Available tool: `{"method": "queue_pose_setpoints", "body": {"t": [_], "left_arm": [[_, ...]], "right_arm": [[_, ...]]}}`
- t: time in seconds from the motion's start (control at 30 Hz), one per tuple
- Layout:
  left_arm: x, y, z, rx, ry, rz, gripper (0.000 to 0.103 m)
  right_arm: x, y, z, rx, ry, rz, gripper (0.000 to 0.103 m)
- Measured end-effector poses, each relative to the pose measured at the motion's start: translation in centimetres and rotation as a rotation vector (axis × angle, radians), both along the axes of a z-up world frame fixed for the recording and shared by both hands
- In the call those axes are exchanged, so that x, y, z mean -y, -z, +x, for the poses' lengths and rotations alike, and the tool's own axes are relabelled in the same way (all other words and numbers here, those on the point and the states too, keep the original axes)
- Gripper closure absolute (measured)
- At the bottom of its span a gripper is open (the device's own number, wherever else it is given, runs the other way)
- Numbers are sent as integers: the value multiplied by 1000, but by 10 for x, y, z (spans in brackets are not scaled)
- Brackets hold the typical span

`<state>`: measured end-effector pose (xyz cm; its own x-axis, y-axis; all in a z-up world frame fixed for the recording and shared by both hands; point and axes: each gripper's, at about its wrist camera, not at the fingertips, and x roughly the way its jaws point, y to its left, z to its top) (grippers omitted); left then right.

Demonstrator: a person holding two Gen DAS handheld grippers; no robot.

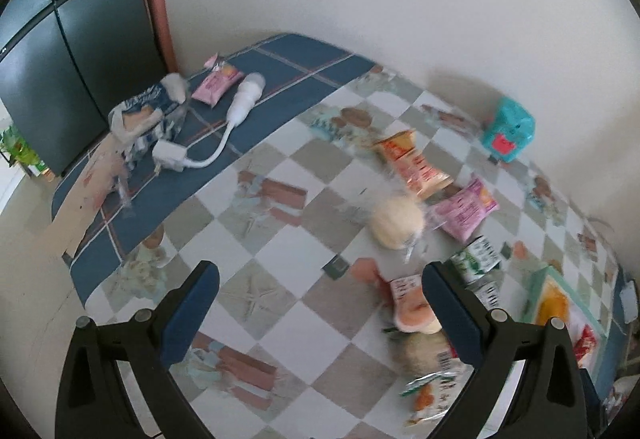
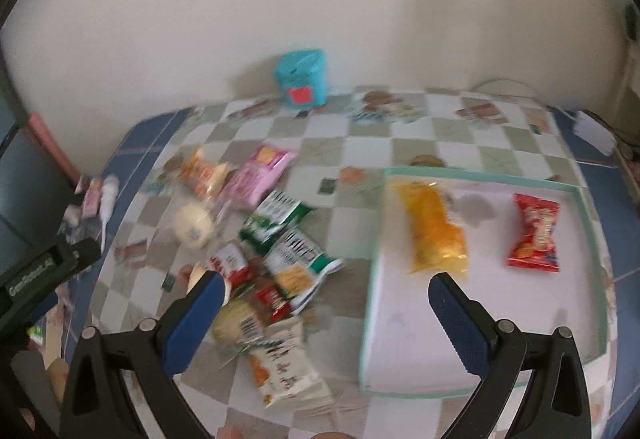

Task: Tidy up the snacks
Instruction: 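Move both grippers back over the snack pile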

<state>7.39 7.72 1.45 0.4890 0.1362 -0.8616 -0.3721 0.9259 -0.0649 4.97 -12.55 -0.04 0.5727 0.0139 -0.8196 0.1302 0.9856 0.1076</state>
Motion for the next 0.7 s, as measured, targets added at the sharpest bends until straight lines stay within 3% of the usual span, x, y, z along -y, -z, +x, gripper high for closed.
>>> {"method": "queue_pose_setpoints", "body": {"t": [0.47,0.6,0.7], "left_arm": [[23,91,16,-300,60,-84,2],[28,100,17,-336,65,-133,2],[30,100,18,-341,68,-122,2]], "right_arm": [[-16,84,6,-273,-68,9,0],[-19,89,6,-287,-79,-17,3],[-23,89,4,-281,-96,-54,5]]}}
